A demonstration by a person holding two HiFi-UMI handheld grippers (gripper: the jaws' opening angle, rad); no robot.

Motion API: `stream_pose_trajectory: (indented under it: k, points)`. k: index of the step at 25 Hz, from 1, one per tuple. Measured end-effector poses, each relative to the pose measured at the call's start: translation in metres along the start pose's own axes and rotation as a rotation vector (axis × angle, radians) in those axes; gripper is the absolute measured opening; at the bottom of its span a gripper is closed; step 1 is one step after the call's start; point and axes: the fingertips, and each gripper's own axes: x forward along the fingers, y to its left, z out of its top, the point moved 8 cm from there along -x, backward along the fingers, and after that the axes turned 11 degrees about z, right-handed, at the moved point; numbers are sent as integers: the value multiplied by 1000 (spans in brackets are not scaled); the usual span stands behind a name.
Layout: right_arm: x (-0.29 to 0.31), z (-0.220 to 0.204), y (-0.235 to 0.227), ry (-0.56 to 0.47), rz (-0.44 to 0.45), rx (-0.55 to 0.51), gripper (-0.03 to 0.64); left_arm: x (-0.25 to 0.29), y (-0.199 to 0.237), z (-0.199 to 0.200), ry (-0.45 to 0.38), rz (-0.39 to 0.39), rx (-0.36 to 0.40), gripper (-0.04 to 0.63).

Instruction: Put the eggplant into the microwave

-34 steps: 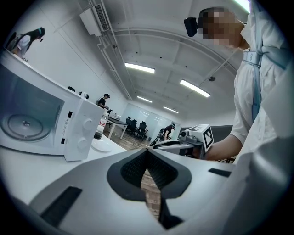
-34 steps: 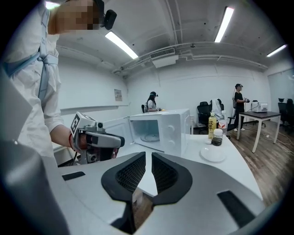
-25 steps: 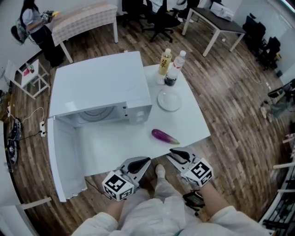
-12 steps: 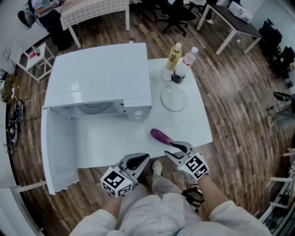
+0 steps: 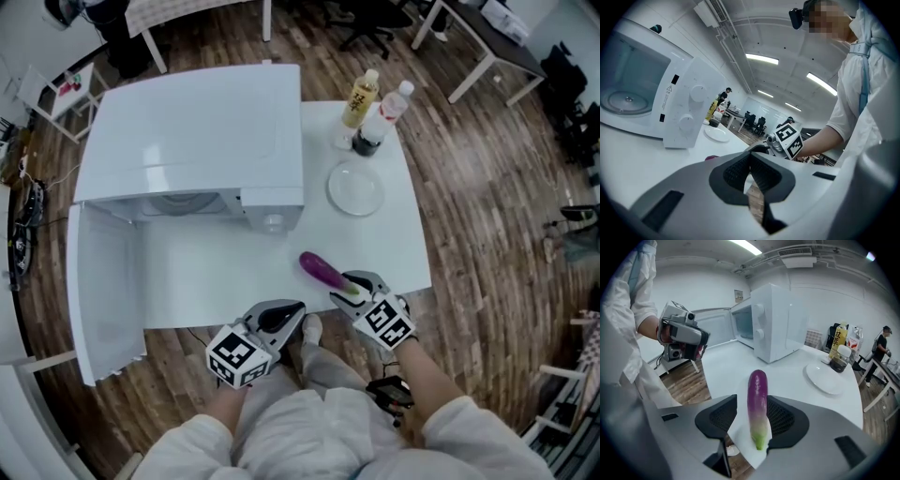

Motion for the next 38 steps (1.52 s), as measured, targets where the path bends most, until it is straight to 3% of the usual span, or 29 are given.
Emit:
stream_pose_trajectory:
  k: [13,14,24,38]
  points:
    - [19,-22,-11,126,-29,-60,196,0,3,-10,23,26,-24,2]
    - [19,-22,-12,122,-37,-59,173,-1,3,-11,23,29,-26,2]
    - [24,-7,-5,77,-48,-31,169,-25,10,-18,7,53,-48,2]
    - [56,49,33,38,-11,-104,169,-81,35,-23,-52,117,-74,2]
